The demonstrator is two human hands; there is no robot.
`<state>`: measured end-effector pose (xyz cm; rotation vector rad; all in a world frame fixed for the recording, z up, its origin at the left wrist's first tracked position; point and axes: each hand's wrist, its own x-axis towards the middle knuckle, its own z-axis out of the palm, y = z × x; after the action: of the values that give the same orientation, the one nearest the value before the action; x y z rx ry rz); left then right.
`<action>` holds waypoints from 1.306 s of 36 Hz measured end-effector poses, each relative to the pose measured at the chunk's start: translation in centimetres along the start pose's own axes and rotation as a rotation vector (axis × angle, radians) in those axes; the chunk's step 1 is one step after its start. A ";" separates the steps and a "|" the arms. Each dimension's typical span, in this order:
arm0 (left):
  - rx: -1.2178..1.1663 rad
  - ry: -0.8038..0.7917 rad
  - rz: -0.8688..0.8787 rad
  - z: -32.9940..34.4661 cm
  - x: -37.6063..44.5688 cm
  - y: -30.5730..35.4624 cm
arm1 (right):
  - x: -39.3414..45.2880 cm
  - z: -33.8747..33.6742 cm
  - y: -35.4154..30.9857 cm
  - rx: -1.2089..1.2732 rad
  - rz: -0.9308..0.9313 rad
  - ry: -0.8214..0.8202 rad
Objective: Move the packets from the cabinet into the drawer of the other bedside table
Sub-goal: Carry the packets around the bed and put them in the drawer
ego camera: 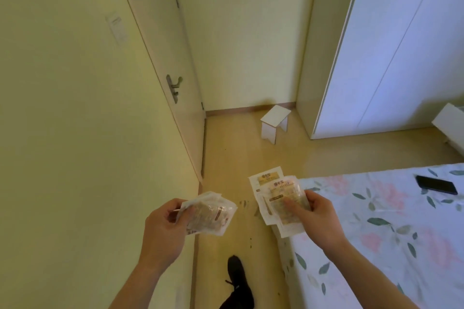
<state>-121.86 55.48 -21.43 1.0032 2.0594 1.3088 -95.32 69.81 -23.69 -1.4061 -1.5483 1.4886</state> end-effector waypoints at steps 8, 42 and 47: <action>0.036 -0.092 0.069 3.6 18.0 1.3 | 12.3 -1.4 -3.2 0.015 0.049 0.133; 0.186 -0.499 0.229 25.2 72.8 12.0 | 60.7 -5.4 -15.0 0.100 0.159 0.335; 0.237 -0.611 0.292 29.5 78.7 14.2 | 64.8 -7.1 -15.5 0.130 0.178 0.434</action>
<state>-143.41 137.99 -22.53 1.6213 1.6505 0.7458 -112.05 134.66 -24.15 -1.6874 -1.0657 1.2466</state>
